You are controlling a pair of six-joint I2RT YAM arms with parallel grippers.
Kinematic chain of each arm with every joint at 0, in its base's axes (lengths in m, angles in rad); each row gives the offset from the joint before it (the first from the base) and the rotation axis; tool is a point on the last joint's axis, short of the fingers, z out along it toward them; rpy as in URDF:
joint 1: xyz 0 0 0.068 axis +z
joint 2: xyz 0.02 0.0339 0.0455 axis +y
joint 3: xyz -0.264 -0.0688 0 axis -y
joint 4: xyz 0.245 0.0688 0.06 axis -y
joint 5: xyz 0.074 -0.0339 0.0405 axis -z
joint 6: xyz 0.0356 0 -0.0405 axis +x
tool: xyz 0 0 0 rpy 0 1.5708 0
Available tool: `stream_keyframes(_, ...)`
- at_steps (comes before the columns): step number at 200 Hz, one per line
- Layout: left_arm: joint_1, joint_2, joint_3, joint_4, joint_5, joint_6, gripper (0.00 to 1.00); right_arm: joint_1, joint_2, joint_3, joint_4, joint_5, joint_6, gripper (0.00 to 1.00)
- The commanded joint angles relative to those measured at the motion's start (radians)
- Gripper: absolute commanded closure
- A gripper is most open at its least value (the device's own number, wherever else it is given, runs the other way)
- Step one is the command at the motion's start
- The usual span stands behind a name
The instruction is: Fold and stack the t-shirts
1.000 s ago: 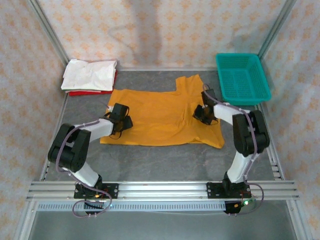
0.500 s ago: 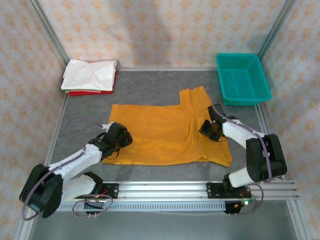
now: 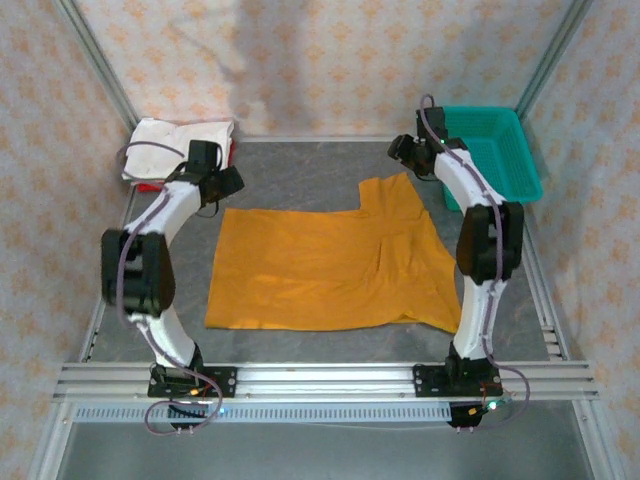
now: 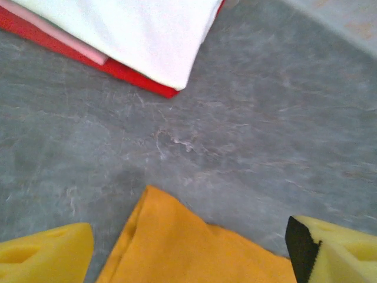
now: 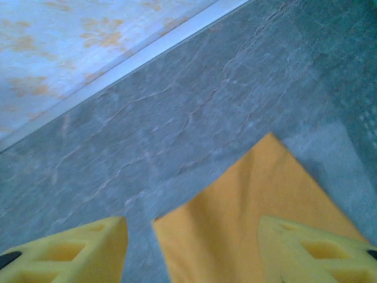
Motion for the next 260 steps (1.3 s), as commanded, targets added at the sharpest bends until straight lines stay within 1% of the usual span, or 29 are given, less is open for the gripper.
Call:
stream_keyframes(1, -0.008, 0.142, 0.132, -0.144, 0.046, 0.07, 0.19, -0.012, 0.145, 0.19, -0.178, 0.016, -0.081, 0.4)
stream_keyframes(24, -0.008, 0.221, 0.171, -0.151, 0.069, 0.071, 0.2, -0.014, 0.292, 0.4, -0.315, 0.074, -0.092, 0.4)
stream_keyframes(47, -0.015, 0.273, 0.196, -0.169, 0.095, 0.074, 0.22, -0.014, 0.37, 0.496, -0.362, 0.138, -0.088, 0.4)
stream_keyframes(70, -0.029, 0.28, 0.178, -0.165, 0.081, 0.074, 0.24, -0.014, 0.411, 0.528, -0.372, 0.154, -0.075, 0.39)
stream_keyframes(95, -0.03, 0.306, 0.178, -0.169, 0.074, 0.075, 0.32, -0.014, 0.435, 0.543, -0.377, 0.151, -0.07, 0.39)
stream_keyframes(104, -0.03, 0.319, 0.188, -0.183, 0.064, 0.075, 0.33, -0.014, 0.44, 0.542, -0.374, 0.158, -0.067, 0.39)
stream_keyframes(115, -0.031, 0.326, 0.191, -0.193, 0.047, 0.081, 0.39, -0.014, 0.447, 0.543, -0.37, 0.157, -0.069, 0.4)
stream_keyframes(129, -0.033, 0.322, 0.188, -0.197, 0.024, 0.081, 0.45, -0.014, 0.456, 0.546, -0.371, 0.147, -0.068, 0.42)
stream_keyframes(141, -0.038, 0.305, 0.182, -0.203, -0.026, 0.085, 0.51, -0.014, 0.465, 0.547, -0.369, 0.146, -0.068, 0.42)
stream_keyframes(150, -0.04, 0.292, 0.177, -0.202, -0.058, 0.089, 0.53, -0.014, 0.472, 0.549, -0.366, 0.147, -0.069, 0.44)
stream_keyframes(168, -0.039, 0.283, 0.186, -0.211, -0.098, 0.096, 0.54, -0.014, 0.486, 0.563, -0.365, 0.138, -0.07, 0.47)
stream_keyframes(185, -0.039, 0.288, 0.209, -0.239, -0.139, 0.103, 0.56, -0.014, 0.499, 0.573, -0.356, 0.122, -0.069, 0.47)
stream_keyframes(196, -0.037, 0.288, 0.213, -0.244, -0.156, 0.108, 0.62, -0.014, 0.512, 0.591, -0.358, 0.113, -0.067, 0.45)
stream_keyframes(203, -0.037, 0.286, 0.213, -0.242, -0.163, 0.107, 0.66, -0.014, 0.521, 0.604, -0.364, 0.104, -0.067, 0.45)
stream_keyframes(212, -0.037, 0.288, 0.215, -0.236, -0.16, 0.111, 0.67, -0.011, 0.53, 0.619, -0.368, 0.098, -0.071, 0.45)
stream_keyframes(218, -0.037, 0.291, 0.218, -0.234, -0.158, 0.111, 0.71, -0.009, 0.533, 0.621, -0.365, 0.1, -0.073, 0.46)
stream_keyframes(227, -0.037, 0.295, 0.227, -0.238, -0.158, 0.111, 0.74, -0.007, 0.536, 0.623, -0.363, 0.105, -0.076, 0.48)
stream_keyframes(236, -0.037, 0.3, 0.234, -0.243, -0.156, 0.111, 0.8, -0.004, 0.539, 0.624, -0.365, 0.108, -0.078, 0.53)
stream_keyframes(243, -0.037, 0.302, 0.236, -0.245, -0.158, 0.111, 0.84, -0.003, 0.54, 0.625, -0.369, 0.111, -0.077, 0.58)
stream_keyframes(253, -0.037, 0.302, 0.234, -0.239, -0.159, 0.111, 0.87, -0.003, 0.54, 0.623, -0.377, 0.126, -0.078, 0.64)
stream_keyframes(260, -0.036, 0.303, 0.237, -0.237, -0.16, 0.111, 0.92, -0.003, 0.538, 0.622, -0.381, 0.137, -0.079, 0.7)
